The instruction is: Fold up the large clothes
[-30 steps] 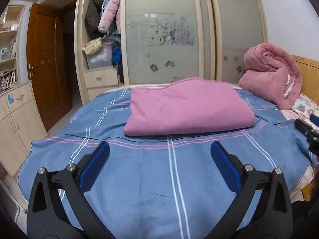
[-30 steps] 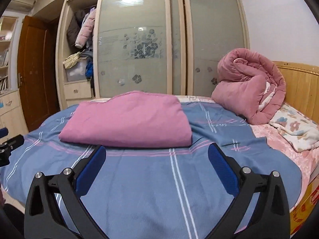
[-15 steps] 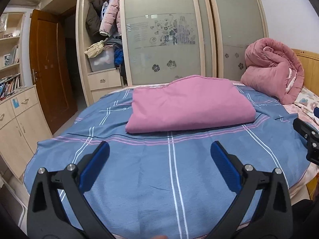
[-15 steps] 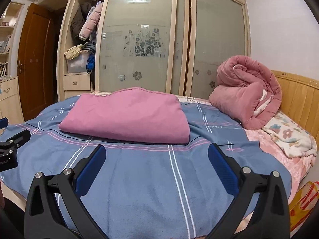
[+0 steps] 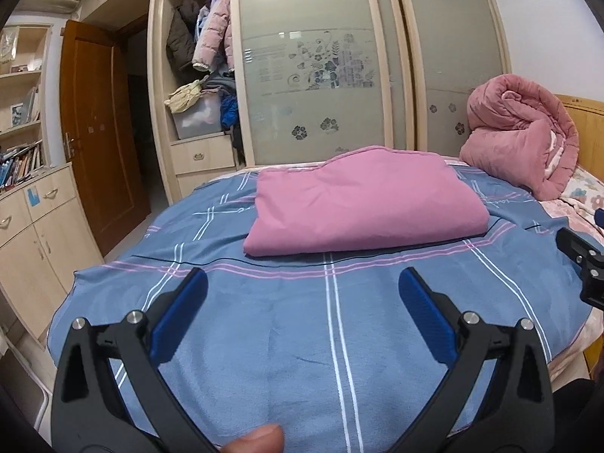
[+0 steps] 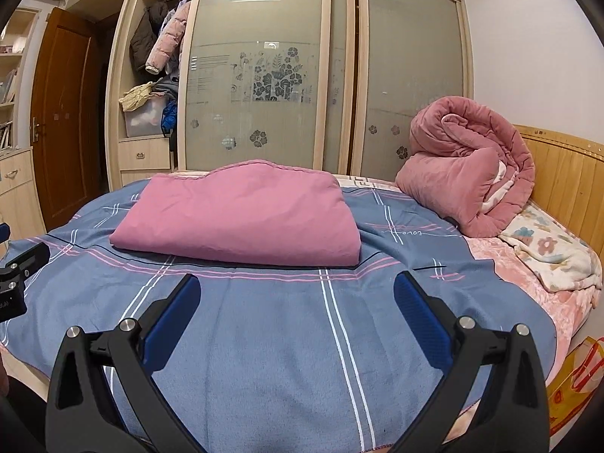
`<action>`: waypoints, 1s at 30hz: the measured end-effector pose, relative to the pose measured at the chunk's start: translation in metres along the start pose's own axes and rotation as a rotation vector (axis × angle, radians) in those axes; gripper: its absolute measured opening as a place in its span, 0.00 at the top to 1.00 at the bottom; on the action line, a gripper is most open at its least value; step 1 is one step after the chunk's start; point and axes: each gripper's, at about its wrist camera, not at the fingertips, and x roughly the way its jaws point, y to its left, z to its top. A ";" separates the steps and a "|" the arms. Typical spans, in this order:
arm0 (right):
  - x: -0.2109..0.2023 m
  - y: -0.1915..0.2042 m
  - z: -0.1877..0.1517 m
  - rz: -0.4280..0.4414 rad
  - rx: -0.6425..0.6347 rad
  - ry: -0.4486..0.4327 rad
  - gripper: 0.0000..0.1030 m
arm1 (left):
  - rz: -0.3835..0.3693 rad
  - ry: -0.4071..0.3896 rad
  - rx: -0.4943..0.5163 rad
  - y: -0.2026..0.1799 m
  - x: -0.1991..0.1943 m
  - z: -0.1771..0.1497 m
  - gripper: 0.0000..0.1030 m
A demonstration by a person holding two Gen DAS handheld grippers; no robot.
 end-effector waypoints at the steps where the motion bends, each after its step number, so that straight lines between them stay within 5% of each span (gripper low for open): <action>1: 0.000 0.000 0.000 0.000 0.001 0.001 0.01 | -0.005 -0.003 0.002 -0.001 -0.001 0.000 0.02; 30: 0.000 -0.007 -0.003 0.005 0.031 0.012 0.01 | -0.009 -0.001 -0.004 0.000 0.002 0.001 0.02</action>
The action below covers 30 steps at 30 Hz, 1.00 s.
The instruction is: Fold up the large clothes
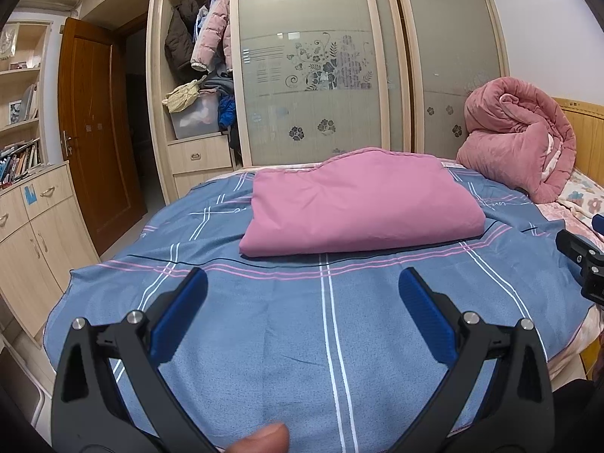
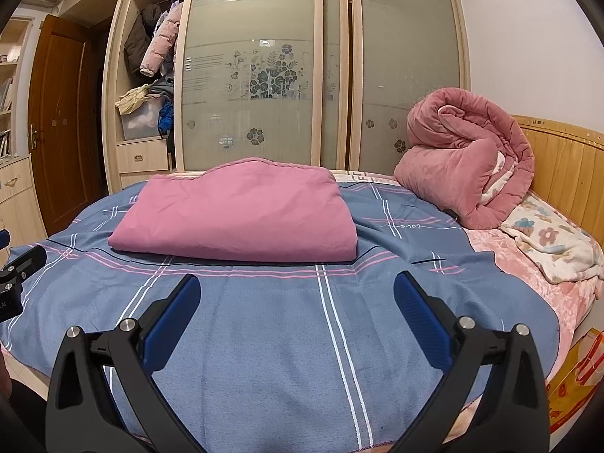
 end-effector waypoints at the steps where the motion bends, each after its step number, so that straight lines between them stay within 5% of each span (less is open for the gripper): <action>1: 0.000 -0.001 0.000 0.000 0.001 0.000 0.01 | 0.000 0.000 0.000 0.000 0.000 0.000 0.02; 30: 0.000 -0.004 -0.001 -0.001 0.006 0.002 0.01 | 0.001 -0.002 0.001 -0.001 0.000 0.000 0.02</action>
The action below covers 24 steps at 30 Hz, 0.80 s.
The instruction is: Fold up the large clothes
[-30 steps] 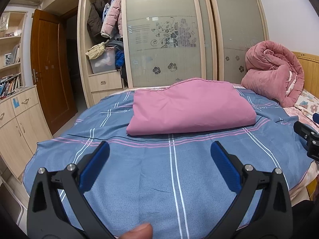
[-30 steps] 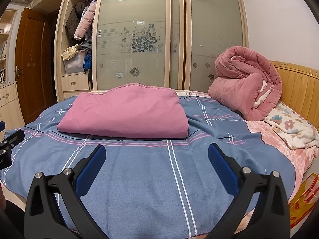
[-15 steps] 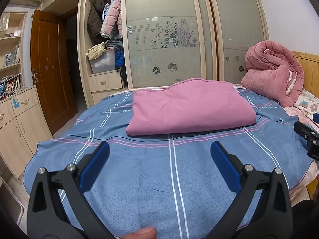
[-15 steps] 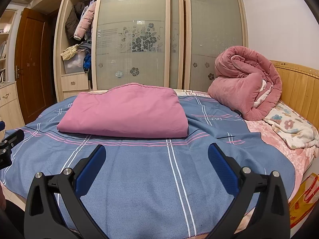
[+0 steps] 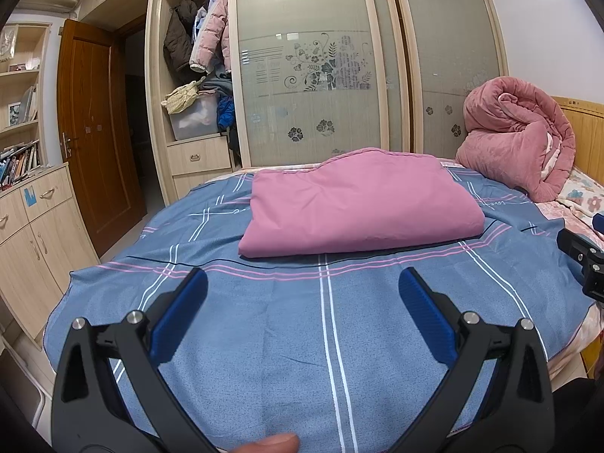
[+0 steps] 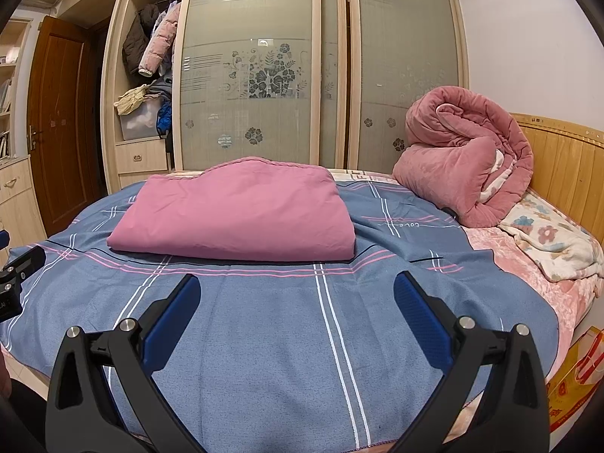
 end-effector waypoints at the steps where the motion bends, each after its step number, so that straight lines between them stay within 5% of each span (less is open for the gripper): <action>1: 0.000 0.000 0.000 0.000 0.000 0.000 0.01 | 0.000 0.000 0.000 0.000 0.000 0.000 0.02; 24: 0.000 -0.003 -0.001 -0.002 0.000 -0.003 0.01 | -0.001 0.000 0.001 -0.001 0.000 0.000 0.02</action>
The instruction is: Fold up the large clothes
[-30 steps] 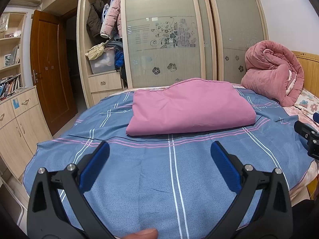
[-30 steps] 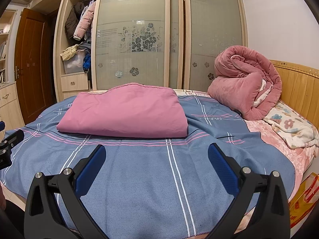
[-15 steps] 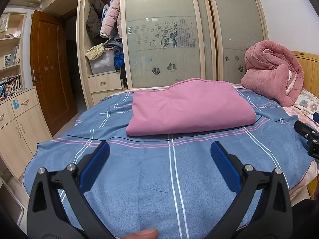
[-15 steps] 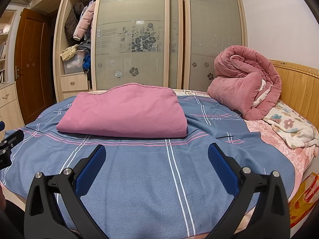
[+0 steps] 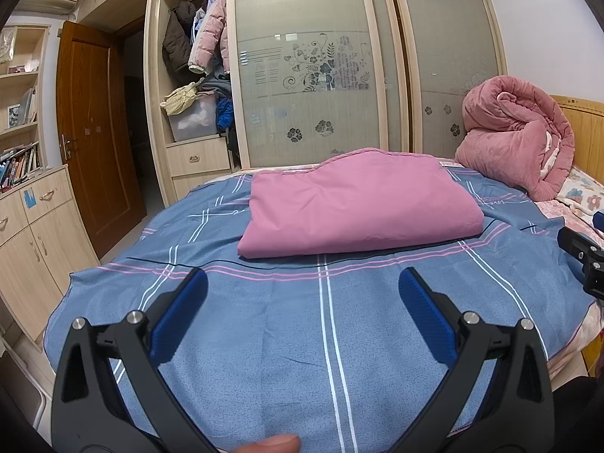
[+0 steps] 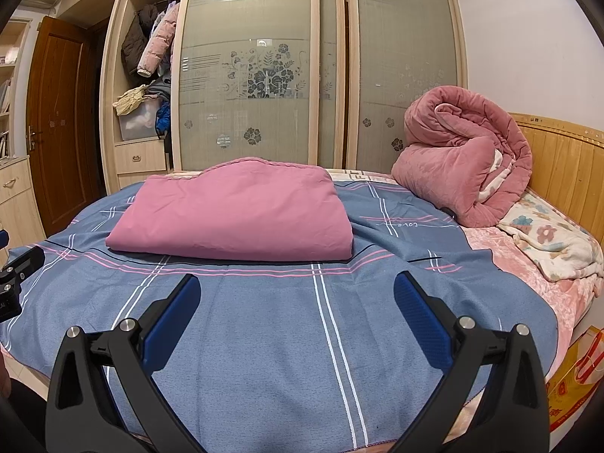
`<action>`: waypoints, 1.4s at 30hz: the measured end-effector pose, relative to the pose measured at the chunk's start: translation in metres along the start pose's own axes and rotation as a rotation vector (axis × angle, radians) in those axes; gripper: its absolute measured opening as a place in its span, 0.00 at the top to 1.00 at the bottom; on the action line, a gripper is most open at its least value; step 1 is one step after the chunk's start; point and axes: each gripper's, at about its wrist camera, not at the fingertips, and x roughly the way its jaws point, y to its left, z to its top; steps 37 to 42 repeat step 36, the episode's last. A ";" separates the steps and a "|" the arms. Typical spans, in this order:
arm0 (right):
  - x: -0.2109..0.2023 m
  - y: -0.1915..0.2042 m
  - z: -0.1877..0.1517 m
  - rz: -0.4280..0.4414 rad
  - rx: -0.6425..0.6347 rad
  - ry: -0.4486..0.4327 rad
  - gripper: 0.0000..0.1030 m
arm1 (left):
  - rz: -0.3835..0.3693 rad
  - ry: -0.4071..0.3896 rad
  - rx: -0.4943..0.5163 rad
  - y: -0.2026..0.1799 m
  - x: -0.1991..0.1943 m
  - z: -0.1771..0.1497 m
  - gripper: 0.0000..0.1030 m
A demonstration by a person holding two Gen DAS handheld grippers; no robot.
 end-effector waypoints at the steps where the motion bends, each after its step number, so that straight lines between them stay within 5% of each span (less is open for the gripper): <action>1: 0.000 0.000 0.000 0.000 0.000 0.000 0.01 | 0.000 0.000 0.000 0.000 0.000 0.000 0.02; 42: 0.002 -0.006 -0.004 -0.006 0.001 0.000 0.01 | -0.003 0.004 0.000 0.001 0.002 -0.003 0.02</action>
